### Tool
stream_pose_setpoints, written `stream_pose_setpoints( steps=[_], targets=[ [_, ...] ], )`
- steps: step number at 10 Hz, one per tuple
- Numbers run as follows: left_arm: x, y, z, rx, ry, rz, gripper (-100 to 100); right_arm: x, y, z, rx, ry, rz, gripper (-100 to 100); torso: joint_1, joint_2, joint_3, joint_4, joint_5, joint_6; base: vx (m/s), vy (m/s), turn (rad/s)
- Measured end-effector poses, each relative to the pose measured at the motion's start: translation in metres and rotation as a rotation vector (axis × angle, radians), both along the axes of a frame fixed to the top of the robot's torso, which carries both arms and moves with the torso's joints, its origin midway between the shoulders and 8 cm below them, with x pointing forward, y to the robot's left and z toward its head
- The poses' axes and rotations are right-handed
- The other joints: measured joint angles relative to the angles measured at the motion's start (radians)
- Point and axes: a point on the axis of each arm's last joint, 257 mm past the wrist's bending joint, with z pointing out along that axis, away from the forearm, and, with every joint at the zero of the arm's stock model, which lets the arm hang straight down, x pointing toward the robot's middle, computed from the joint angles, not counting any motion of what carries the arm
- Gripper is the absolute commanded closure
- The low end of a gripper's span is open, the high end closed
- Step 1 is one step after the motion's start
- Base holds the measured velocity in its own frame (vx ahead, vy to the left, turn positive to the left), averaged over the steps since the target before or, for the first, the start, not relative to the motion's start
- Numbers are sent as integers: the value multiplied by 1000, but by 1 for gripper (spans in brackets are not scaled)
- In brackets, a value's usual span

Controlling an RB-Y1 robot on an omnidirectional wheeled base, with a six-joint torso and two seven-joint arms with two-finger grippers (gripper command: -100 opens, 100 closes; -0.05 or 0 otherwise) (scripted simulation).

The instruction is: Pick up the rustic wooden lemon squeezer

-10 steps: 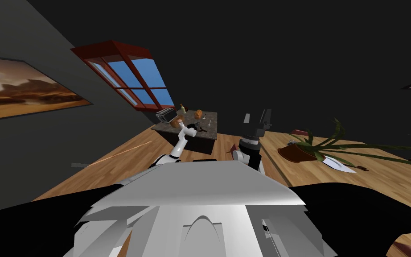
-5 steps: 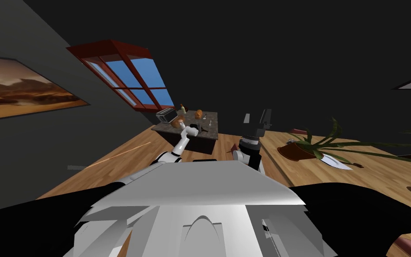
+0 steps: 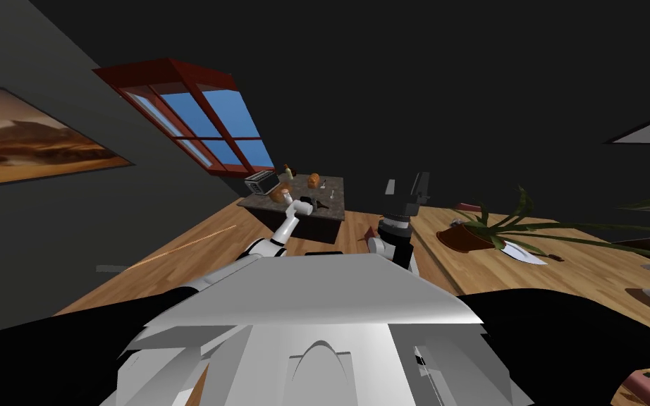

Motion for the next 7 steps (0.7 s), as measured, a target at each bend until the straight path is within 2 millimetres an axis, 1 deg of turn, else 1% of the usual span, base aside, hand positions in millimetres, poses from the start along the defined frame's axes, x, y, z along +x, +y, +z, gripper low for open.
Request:
stream_pose_setpoints(
  steps=[2,5,7],
  targets=[
    [7,28,-5,2,2,12,-100,0,0,0,0,0,0,0,-3,2,1,0,-1,0,-25,-99,-67],
    [16,63,-10,2,2,33,-100,0,0,0,0,0,0,0,-3,1,1,0,-1,0,-25,-90,-73],
    [26,85,-8,0,-1,51,-100,0,0,0,0,0,0,0,-3,2,1,1,-1,0,-17,-94,-82]
  ],
)
